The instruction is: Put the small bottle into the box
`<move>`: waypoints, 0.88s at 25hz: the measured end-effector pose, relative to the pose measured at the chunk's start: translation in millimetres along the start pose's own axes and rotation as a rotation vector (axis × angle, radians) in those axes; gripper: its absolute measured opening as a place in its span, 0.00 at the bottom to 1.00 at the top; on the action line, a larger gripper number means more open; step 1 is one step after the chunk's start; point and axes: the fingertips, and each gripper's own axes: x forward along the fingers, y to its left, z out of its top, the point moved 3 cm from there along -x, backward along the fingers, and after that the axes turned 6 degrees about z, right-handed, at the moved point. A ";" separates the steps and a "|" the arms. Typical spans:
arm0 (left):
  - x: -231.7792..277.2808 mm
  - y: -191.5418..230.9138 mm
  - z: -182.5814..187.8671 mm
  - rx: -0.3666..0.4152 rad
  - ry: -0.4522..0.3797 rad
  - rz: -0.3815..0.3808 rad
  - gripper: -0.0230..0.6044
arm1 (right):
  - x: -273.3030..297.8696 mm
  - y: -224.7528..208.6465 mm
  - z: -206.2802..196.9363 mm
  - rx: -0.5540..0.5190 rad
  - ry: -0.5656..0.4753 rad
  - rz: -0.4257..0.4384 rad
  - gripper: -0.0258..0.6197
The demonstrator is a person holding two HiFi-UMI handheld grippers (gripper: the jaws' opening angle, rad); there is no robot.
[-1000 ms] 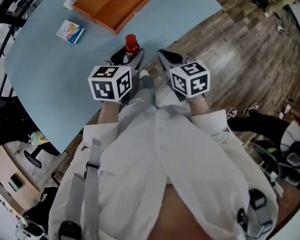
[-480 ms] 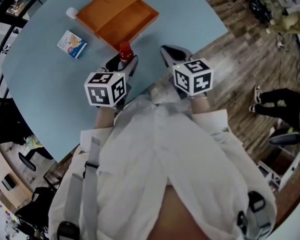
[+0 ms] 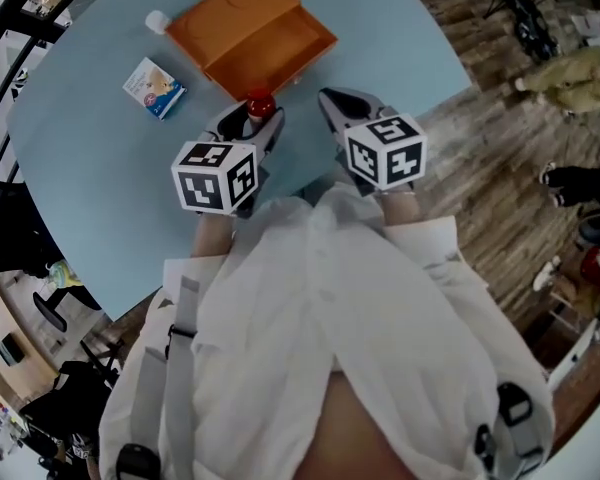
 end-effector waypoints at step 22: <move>21.8 26.4 34.5 -0.006 0.057 0.171 0.37 | 47.1 -24.2 40.8 -0.139 0.131 0.214 0.04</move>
